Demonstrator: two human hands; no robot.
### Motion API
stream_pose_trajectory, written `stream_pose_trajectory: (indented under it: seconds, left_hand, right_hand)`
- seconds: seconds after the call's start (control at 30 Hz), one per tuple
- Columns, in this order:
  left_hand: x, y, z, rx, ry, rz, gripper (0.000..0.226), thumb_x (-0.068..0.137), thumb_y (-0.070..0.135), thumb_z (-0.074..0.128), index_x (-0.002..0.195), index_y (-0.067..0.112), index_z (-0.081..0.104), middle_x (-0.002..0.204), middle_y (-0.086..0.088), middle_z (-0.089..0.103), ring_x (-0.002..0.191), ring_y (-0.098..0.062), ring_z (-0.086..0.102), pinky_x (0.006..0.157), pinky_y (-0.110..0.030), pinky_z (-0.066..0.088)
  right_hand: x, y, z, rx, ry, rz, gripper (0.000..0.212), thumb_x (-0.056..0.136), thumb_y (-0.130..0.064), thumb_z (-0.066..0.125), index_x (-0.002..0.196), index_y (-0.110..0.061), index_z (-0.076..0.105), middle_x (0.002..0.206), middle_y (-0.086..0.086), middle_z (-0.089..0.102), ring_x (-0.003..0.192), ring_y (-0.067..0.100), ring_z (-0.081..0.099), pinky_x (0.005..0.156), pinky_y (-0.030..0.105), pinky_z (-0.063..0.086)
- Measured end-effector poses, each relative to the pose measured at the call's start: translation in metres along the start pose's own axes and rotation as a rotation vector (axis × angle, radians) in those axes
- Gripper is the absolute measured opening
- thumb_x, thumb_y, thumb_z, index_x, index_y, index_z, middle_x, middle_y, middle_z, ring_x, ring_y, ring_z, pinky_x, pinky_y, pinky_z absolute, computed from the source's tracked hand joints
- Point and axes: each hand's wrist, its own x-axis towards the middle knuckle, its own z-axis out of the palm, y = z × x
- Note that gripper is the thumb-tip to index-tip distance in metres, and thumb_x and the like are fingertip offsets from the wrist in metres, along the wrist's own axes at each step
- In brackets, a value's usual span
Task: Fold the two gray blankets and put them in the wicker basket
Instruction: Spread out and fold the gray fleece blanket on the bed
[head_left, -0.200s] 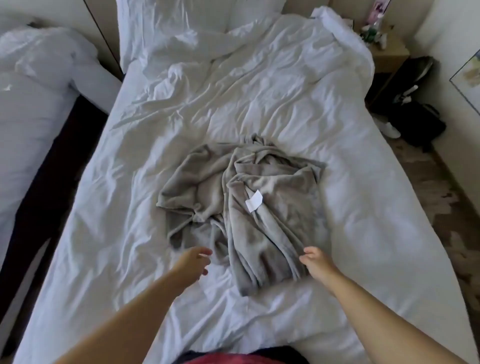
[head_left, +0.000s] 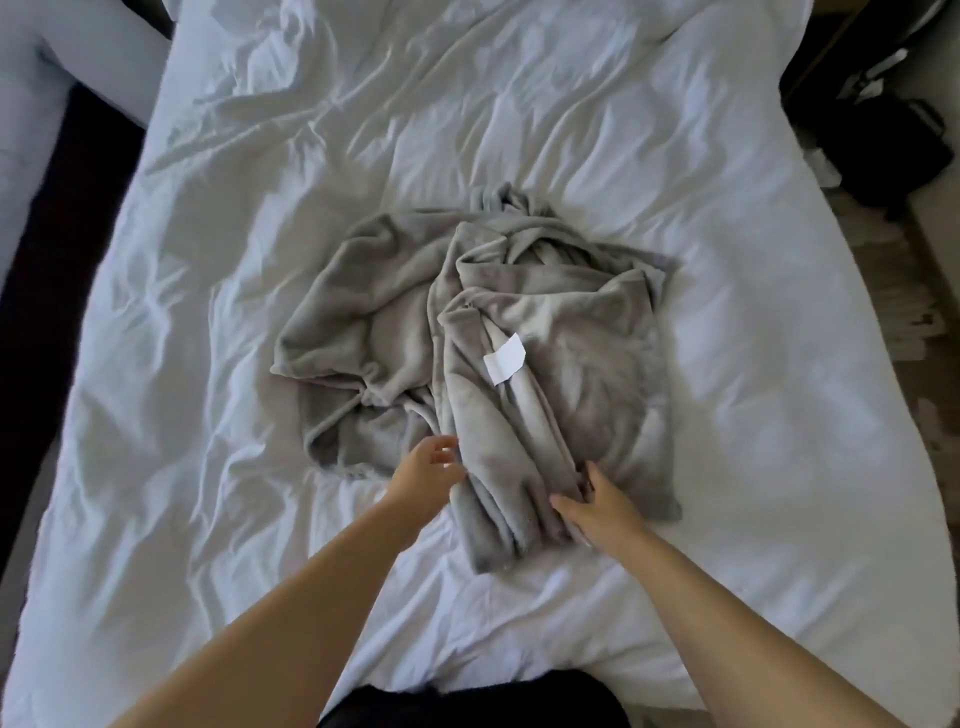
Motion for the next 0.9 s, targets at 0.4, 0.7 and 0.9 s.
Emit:
stream_pose_trajectory:
  seconds: [0.4,0.7,0.9]
  left_hand:
    - [0.047,0.012,0.04,-0.126,-0.075,-0.21,0.01,0.08,0.017,0.064,0.07,0.015,0.062,0.055,0.0,0.056,0.046,-0.013,0.049,0.043,-0.021,0.039]
    - [-0.072,0.253,-0.092,-0.524,0.102,0.539,0.027,0.072,-0.015,0.049,0.076,0.01,0.059,0.053,-0.003,0.06,0.049,-0.014,0.057,0.044,-0.018,0.043]
    - [-0.151,0.293,-0.171,-0.861,0.046,1.073,0.019,0.08,0.008,0.059,0.09,0.015,0.074,0.094,-0.009,0.073,0.093,-0.023,0.068,0.076,-0.029,0.055]
  right_hand:
    - [0.012,-0.022,-0.007,-0.344,-0.044,0.112,0.03,0.092,-0.04,0.049,0.091,-0.017,0.068,0.091,0.007,0.071,0.09,0.029,0.066,0.064,0.027,0.042]
    - [-0.071,-0.219,-0.207,0.566,0.302,-0.399,0.024,0.092,-0.004,0.053,0.115,-0.007,0.06,0.097,0.015,0.066,0.086,0.029,0.062,0.075,0.036,0.048]
    - [-0.139,-0.219,-0.262,0.982,0.362,-0.856,0.02,0.089,-0.012,0.055,0.097,-0.014,0.073,0.093,0.004,0.075,0.093,0.02,0.07,0.085,0.036,0.053]
